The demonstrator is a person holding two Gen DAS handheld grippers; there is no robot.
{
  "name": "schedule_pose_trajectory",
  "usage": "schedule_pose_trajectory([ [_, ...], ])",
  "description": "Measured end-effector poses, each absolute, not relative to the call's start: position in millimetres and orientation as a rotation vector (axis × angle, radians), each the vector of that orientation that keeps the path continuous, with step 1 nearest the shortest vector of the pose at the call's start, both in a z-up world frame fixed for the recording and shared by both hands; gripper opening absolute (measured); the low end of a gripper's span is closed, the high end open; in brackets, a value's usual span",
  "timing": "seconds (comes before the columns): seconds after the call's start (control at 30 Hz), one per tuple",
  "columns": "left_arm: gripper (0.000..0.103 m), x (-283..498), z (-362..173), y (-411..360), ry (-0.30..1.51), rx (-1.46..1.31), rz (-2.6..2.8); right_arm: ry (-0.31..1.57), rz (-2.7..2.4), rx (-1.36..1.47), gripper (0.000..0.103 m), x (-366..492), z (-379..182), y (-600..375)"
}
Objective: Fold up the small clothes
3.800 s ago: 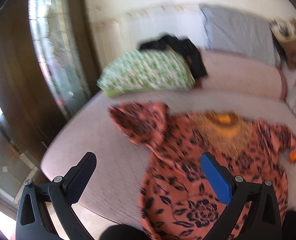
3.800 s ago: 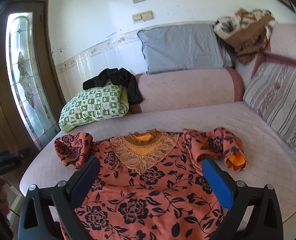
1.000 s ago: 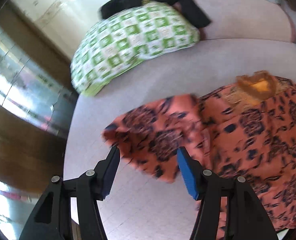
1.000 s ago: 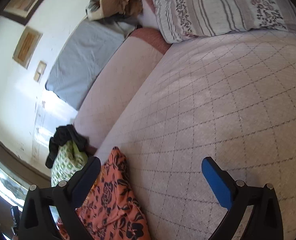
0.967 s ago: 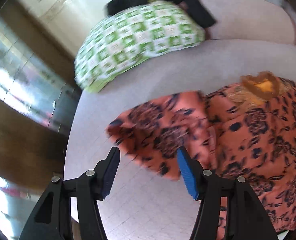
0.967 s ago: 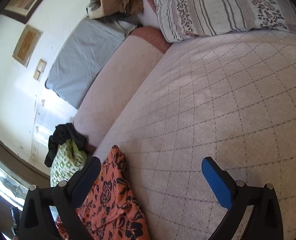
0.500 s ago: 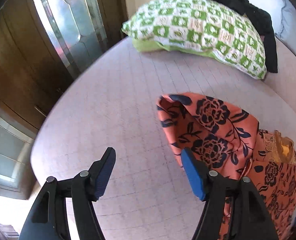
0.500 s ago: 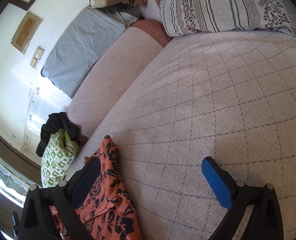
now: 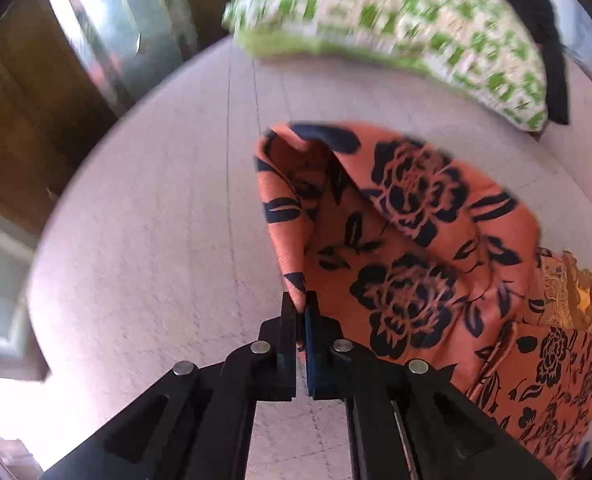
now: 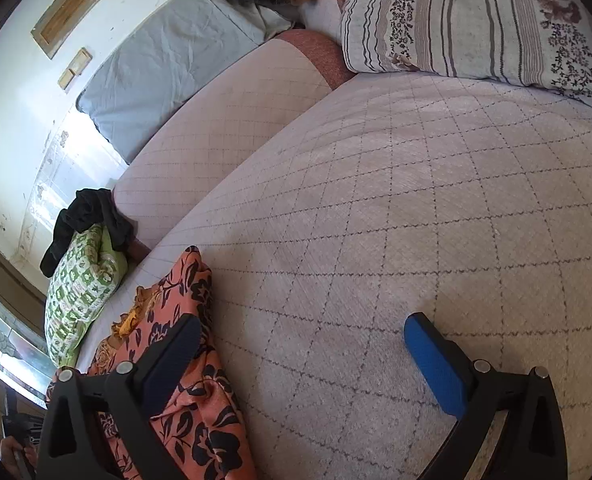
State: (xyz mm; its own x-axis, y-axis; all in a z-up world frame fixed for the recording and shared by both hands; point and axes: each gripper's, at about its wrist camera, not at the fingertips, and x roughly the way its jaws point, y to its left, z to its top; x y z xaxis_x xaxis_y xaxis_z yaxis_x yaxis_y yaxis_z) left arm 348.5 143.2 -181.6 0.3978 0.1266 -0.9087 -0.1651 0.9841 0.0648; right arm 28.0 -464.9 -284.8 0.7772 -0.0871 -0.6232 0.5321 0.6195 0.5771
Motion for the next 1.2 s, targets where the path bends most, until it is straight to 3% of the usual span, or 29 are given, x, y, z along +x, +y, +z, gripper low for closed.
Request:
schedule_pose_trajectory([
  [0.17,0.003,334,-95,119,1.032,-0.044,0.013,0.589,-0.387,0.830,0.103,29,-284,-464],
  [0.37,0.003,314,-2,26,0.922,0.186,-0.214,0.581,-0.379,0.851,0.103,28,-284,-466],
  [0.57,0.003,290,20,-86,1.012,0.130,-0.488,0.577,-0.372,0.862,0.103,27,-284,-467],
  [0.73,0.005,266,23,-139,0.939,0.237,-0.546,0.574,-0.346,0.873,0.103,23,-283,-469],
  [0.77,0.009,262,22,-137,0.929,0.247,-0.532,0.571,-0.340,0.881,0.103,22,-283,-470],
  [0.8,0.027,262,17,-130,0.918,0.252,-0.509,0.568,-0.335,0.889,0.103,22,-283,-470],
  [0.83,0.052,263,10,-117,0.904,0.254,-0.473,0.565,-0.331,0.898,0.103,21,-283,-471],
  [0.9,0.072,263,-6,-80,0.884,0.238,-0.380,0.564,-0.331,0.904,0.103,19,-283,-471],
  [1.03,0.072,264,-65,27,0.969,0.151,-0.142,0.544,-0.303,0.933,0.103,10,-273,-463],
  [1.2,0.072,247,-142,136,1.043,0.007,0.067,0.500,-0.072,0.856,0.103,13,-220,-407],
])
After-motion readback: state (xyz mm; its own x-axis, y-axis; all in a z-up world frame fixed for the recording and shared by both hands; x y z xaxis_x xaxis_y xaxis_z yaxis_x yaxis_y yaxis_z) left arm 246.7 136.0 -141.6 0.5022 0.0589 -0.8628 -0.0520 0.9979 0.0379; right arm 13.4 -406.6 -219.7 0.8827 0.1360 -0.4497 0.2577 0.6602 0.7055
